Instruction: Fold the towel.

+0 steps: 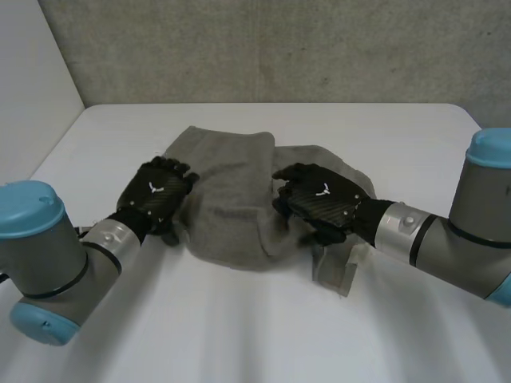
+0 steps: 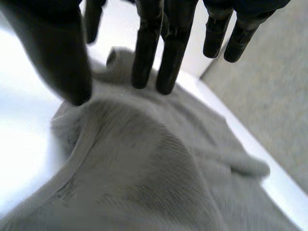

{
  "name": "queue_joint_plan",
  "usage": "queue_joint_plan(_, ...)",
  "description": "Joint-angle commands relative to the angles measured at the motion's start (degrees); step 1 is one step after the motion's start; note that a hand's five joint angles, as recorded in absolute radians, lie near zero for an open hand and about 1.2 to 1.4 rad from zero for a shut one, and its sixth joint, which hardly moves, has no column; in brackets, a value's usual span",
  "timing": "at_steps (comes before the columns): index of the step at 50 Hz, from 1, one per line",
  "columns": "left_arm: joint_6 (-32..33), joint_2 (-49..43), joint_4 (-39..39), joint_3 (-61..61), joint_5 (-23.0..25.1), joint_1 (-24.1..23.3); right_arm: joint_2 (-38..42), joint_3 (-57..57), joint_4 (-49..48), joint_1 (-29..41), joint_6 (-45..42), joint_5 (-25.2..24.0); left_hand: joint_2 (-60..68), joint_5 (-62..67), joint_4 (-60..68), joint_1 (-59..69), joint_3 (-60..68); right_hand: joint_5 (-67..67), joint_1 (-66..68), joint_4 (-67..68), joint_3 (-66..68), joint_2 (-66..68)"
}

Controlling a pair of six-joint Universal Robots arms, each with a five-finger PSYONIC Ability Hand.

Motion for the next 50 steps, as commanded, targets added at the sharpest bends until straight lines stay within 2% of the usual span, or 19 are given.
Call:
queue_joint_plan(1, 1.92, 3.83, -5.95, 1.13, -0.7, -0.47, -0.85, -2.04, 4.87, -0.13, 0.17, 10.28, -3.75, -2.94, -2.69, -4.94, -2.19, -32.98, -43.8, 1.69, 1.0, -44.52)
queue_joint_plan(5, 1.74, 6.48, -6.92, 0.6, -0.7, -0.73, -2.26, -1.6, 4.87, 0.04, 3.34, 13.03, -3.75, -2.94, -2.69, -4.94, -2.19, -32.98, -43.8, 1.69, 1.0, -44.52)
queue_joint_plan(10, 1.57, 10.08, -8.06, -1.15, -0.79, -0.73, -6.12, 0.51, 4.43, -0.57, 13.43, 17.76, -3.75, -2.94, -2.69, -4.94, -2.19, -32.98, -43.8, 1.69, 1.0, -44.52)
queue_joint_plan(19, 1.74, 10.17, -8.77, -2.65, -2.11, 0.15, -12.19, 7.54, 0.47, -0.75, 20.31, 19.0, -3.75, -2.94, -2.69, -4.94, -2.19, -32.98, -43.8, 1.69, 1.0, -44.52)
queue_joint_plan(24, 1.74, 9.12, -7.89, -2.56, -5.89, 1.46, -16.58, 13.17, -4.98, -0.13, 25.23, 21.38, -3.75, -2.94, -2.69, -4.94, -2.19, -32.98, -43.8, 1.69, 1.0, -44.52)
queue_joint_plan(26, 1.57, 7.02, -7.37, -2.21, -8.78, 1.55, -19.56, 16.84, -7.69, 0.57, 27.24, 25.05, -3.75, -2.94, -2.69, -4.94, -2.19, -32.98, -43.8, 1.69, 1.0, -44.52)
queue_joint_plan(27, 1.57, 7.01, -7.36, -2.21, -8.79, 1.55, -19.57, 16.86, -7.7, 0.57, 27.25, 25.07, -3.75, -2.94, -2.69, -4.94, -2.19, -32.98, -43.8, 1.69, 1.0, -44.52)
queue_joint_plan(29, 1.48, 4.65, -6.58, -1.95, -10.72, 0.85, -20.89, 19.66, -9.36, 2.06, 27.78, 30.23, -3.58, -2.94, -2.69, -4.77, -2.19, -32.98, -43.8, 1.69, 1.0, -44.52)
queue_joint_plan(30, 1.48, 4.64, -6.57, -1.95, -10.72, 0.85, -20.89, 19.67, -9.37, 2.07, 27.78, 30.25, -3.58, -2.94, -2.69, -4.77, -2.19, -32.98, -43.8, 1.69, 1.0, -44.52)
queue_joint_plan(32, 1.48, 3.15, -5.96, -1.95, -11.6, 0.59, -20.8, 20.99, -10.07, 4.78, 27.78, 36.55, -3.58, -2.94, -2.69, -4.77, -2.19, -32.98, -43.8, 1.69, 1.0, -44.52)
queue_joint_plan(33, 1.48, 3.14, -5.96, -1.95, -11.6, 0.58, -20.8, 20.99, -10.08, 4.79, 27.78, 36.58, -3.58, -2.94, -2.69, -4.77, -2.19, -32.98, -43.8, 1.69, 1.0, -44.52)
queue_joint_plan(35, 1.48, 1.65, -5.26, -1.86, -11.78, 0.5, -19.75, 21.43, -10.51, 7.68, 28.04, 42.79, -3.58, -2.94, -2.69, -4.77, -2.19, -32.98, -43.8, 1.69, 1.0, -44.52)
queue_joint_plan(36, 1.48, 1.65, -5.25, -1.86, -11.78, 0.5, -19.75, 21.43, -10.51, 7.69, 28.04, 42.82, -3.58, -2.94, -2.69, -4.77, -2.19, -32.98, -43.8, 1.69, 1.0, -44.52)
queue_joint_plan(38, 1.57, -0.02, -4.9, -1.51, -11.87, 0.06, -17.56, 21.69, -11.12, 9.7, 28.13, 47.02, -3.58, -2.94, -2.69, -4.77, -2.19, -32.98, -43.8, 1.69, 1.0, -44.52)
queue_joint_plan(42, 1.48, -1.6, -4.38, -0.46, -12.22, -0.12, -15.71, 22.31, -13.31, 10.5, 28.56, 48.97, -3.58, -2.94, -2.69, -4.77, -2.19, -32.98, -43.8, 1.69, 1.0, -44.52)
queue_joint_plan(50, 1.39, -5.38, -0.77, 2.1, -16.0, 0.32, -11.57, 21.87, -16.49, 13.23, 36.83, 49.59, -1.9, -1.72, -2.69, -3.09, -2.19, -32.98, -43.8, 1.69, 1.0, -44.52)
